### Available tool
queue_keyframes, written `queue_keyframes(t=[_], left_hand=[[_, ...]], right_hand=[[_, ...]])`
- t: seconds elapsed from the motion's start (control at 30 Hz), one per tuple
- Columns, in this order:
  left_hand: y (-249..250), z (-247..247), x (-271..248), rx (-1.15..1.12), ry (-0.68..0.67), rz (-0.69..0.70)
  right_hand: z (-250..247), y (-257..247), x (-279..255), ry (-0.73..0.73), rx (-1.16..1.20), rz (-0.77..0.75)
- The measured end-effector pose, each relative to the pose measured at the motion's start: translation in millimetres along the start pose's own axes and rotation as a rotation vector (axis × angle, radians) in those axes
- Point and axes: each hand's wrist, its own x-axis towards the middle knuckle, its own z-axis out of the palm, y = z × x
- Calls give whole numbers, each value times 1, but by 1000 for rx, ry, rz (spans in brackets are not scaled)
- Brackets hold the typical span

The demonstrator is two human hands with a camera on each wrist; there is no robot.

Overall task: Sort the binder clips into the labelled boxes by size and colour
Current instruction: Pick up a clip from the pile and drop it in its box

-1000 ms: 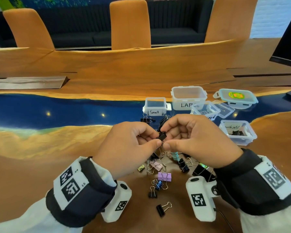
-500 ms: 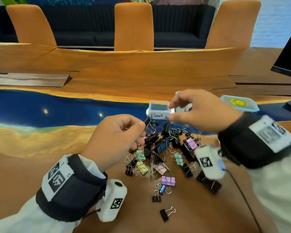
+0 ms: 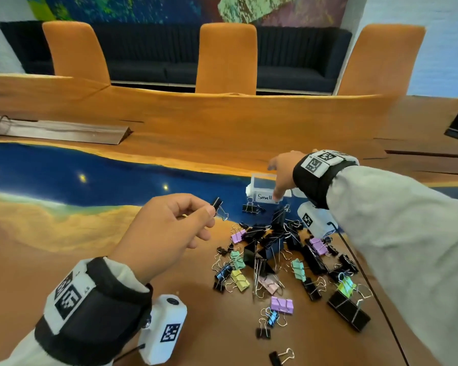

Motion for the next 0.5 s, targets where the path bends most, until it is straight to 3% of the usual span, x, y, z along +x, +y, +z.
queue_keyframes(t=[0.23, 0.37, 0.5], left_hand=[[2, -10, 0, 34, 36, 29], [9, -2, 2, 65, 38, 83], [23, 7, 7, 145, 84, 163]], right_hand=[[8, 8, -9, 100, 47, 16], [-7, 6, -54, 280, 122, -58], [-13, -5, -117, 325, 111, -166]])
